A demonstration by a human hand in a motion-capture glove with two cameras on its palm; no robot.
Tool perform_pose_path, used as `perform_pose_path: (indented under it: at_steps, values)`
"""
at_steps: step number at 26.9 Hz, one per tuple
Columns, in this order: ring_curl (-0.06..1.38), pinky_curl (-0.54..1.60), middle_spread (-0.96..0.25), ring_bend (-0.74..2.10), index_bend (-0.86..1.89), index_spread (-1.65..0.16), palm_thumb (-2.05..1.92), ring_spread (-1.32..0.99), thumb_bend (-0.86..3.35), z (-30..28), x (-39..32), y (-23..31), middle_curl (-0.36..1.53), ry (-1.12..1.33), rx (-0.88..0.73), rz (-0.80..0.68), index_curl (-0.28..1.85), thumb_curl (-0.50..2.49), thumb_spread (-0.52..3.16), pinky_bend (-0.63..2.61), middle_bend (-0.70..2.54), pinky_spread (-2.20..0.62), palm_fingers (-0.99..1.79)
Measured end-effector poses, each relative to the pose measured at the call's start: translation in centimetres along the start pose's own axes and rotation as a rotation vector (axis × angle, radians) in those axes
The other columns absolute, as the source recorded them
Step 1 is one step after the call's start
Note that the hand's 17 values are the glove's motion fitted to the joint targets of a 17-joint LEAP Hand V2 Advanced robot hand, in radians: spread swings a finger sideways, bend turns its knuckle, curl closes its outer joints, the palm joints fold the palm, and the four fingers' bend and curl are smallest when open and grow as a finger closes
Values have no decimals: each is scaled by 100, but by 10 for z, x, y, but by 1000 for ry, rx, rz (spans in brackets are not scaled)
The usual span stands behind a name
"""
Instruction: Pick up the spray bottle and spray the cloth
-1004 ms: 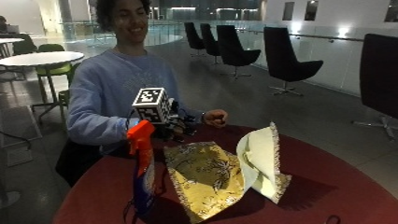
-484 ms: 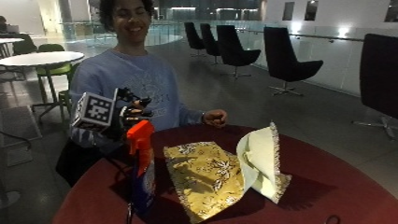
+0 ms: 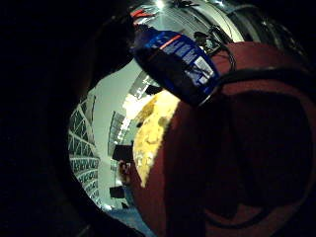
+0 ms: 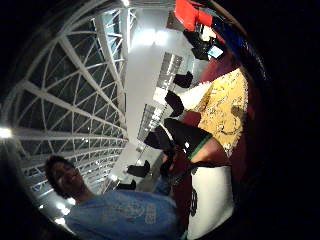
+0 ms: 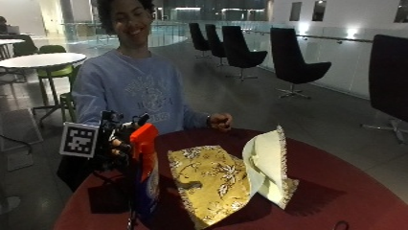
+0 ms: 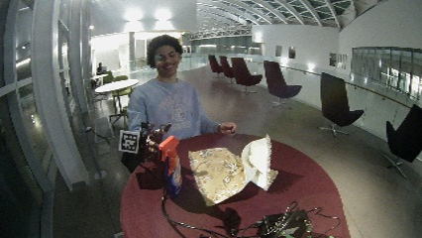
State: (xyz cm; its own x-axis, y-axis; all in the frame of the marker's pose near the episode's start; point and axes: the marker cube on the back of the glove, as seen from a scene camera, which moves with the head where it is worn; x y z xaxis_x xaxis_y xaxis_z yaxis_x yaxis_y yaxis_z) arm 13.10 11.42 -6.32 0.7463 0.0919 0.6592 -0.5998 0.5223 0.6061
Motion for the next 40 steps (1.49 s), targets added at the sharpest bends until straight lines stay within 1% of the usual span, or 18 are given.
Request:
perform_pose_path:
  at_steps: [2, 6, 8, 12, 17, 23, 31, 34, 36, 37, 40]
  values:
    - [26, 33, 2, 35, 4, -43, 60, 5, -2, 3, 9, -13, 33, 21, 21, 10, 21, 29, 106, 43, 27, 22, 40]
    - [26, 34, 2, 36, 6, -43, 60, 5, -2, 8, 26, -43, 34, 44, 109, 108, 19, 29, 103, 45, 28, 22, 39]
    - [27, 35, 2, 37, 7, -43, 60, 6, -3, 9, 34, -56, 34, 56, 129, 142, 18, 30, 102, 46, 28, 22, 38]
    - [28, 35, 2, 38, 9, -43, 60, 6, -3, 14, 48, -73, 35, 68, 139, 206, 18, 30, 100, 47, 29, 21, 38]
    - [28, 35, 2, 39, 11, -43, 58, 6, -3, 24, 60, -84, 35, 82, 113, 239, 18, 30, 98, 47, 28, 21, 38]
    - [28, 35, 2, 37, 12, -43, 55, 6, -4, 37, 68, -91, 35, 92, 128, 235, 19, 30, 96, 46, 27, 22, 38]
    - [27, 32, 2, 34, 23, -39, 56, 5, -2, 45, 71, -94, 35, 108, 218, 222, 26, 31, 94, 36, 23, 24, 50]
    - [28, 31, 1, 36, 24, -37, 63, 5, 1, 46, 72, -93, 35, 103, 230, 201, 28, 32, 94, 30, 23, 25, 56]
    - [29, 29, -1, 40, 21, -36, 74, 3, 6, 44, 72, -93, 37, 81, 228, 178, 29, 36, 97, 24, 28, 26, 67]
    - [30, 29, -1, 43, 20, -35, 76, 3, 7, 43, 72, -94, 38, 62, 223, 167, 29, 37, 97, 22, 30, 26, 74]
    - [33, 28, -2, 52, 16, -33, 80, 0, 7, 40, 68, -97, 37, -39, 176, 145, 29, 40, 96, 20, 24, 27, 81]
